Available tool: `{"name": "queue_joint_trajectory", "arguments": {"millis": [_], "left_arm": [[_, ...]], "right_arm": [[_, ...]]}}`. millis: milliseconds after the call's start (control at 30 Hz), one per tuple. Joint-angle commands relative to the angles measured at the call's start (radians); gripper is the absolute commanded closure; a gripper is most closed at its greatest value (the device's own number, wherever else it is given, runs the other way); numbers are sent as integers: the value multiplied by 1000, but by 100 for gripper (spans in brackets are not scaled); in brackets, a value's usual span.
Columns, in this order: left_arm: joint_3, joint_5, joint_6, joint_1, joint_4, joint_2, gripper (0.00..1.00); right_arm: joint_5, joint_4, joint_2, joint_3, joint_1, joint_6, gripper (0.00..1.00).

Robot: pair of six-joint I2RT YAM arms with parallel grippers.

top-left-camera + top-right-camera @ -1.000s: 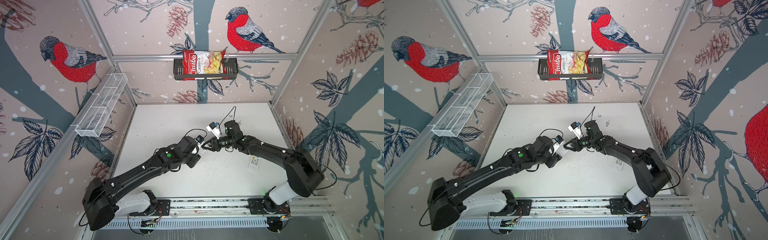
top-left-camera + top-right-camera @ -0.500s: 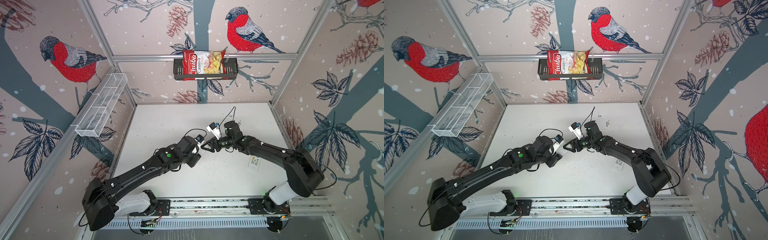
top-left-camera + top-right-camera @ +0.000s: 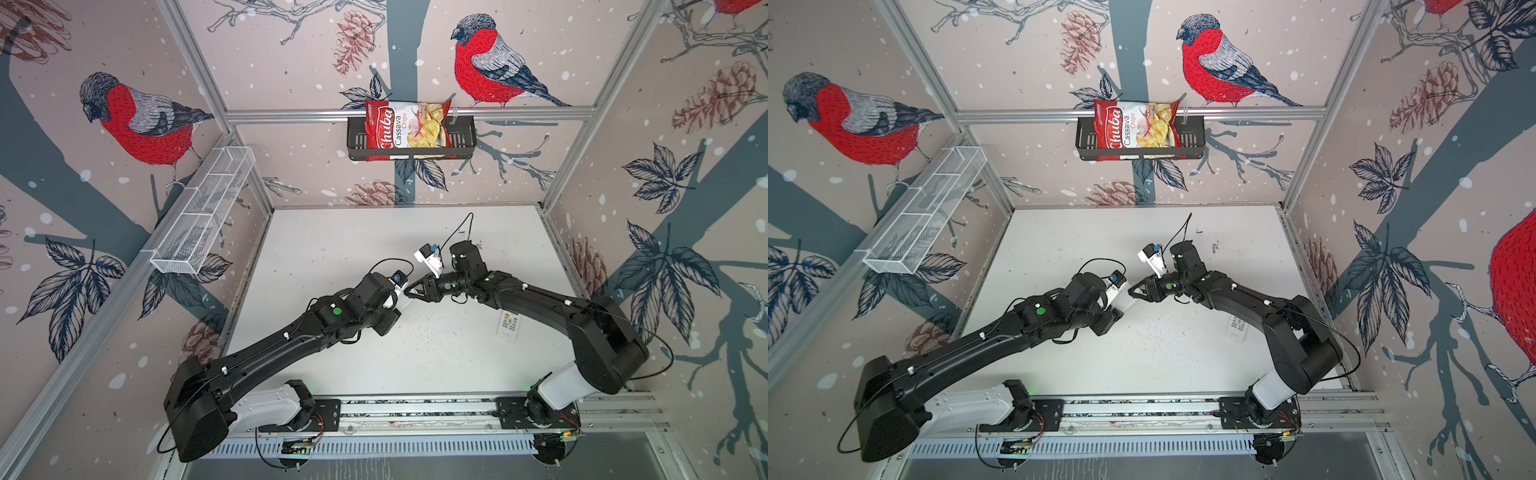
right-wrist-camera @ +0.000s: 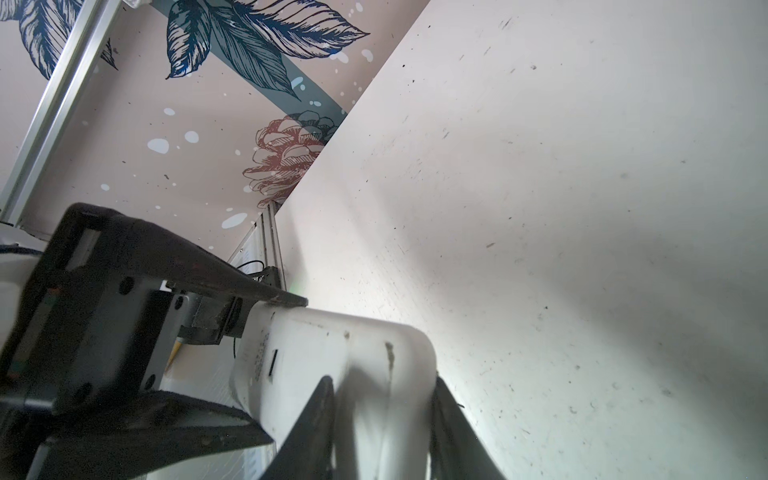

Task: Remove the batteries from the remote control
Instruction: 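Grip the battery cover's end with the right gripper beside the left gripper, then slide the battery cover off with the right gripper, away from the left gripper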

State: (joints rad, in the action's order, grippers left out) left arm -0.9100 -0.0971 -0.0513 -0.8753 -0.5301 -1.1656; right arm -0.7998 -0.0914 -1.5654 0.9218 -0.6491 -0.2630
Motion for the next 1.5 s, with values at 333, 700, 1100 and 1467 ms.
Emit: {"name": "queue_joint_trajectory", "arguments": {"millis": [333, 700, 1100, 1467], "left_arm": [[-10, -26, -1, 3, 87, 0, 62], [-10, -29, 1, 4, 90, -9, 62], [-12, -39, 8, 10, 98, -53, 62], [-81, -33, 56, 25, 123, -230, 62]], "right_arm": [[37, 16, -3, -1, 8, 19, 46], [78, 17, 7, -4, 16, 11, 57], [249, -47, 94, -86, 114, -81, 38], [416, -142, 244, -216, 223, -165, 28]]}}
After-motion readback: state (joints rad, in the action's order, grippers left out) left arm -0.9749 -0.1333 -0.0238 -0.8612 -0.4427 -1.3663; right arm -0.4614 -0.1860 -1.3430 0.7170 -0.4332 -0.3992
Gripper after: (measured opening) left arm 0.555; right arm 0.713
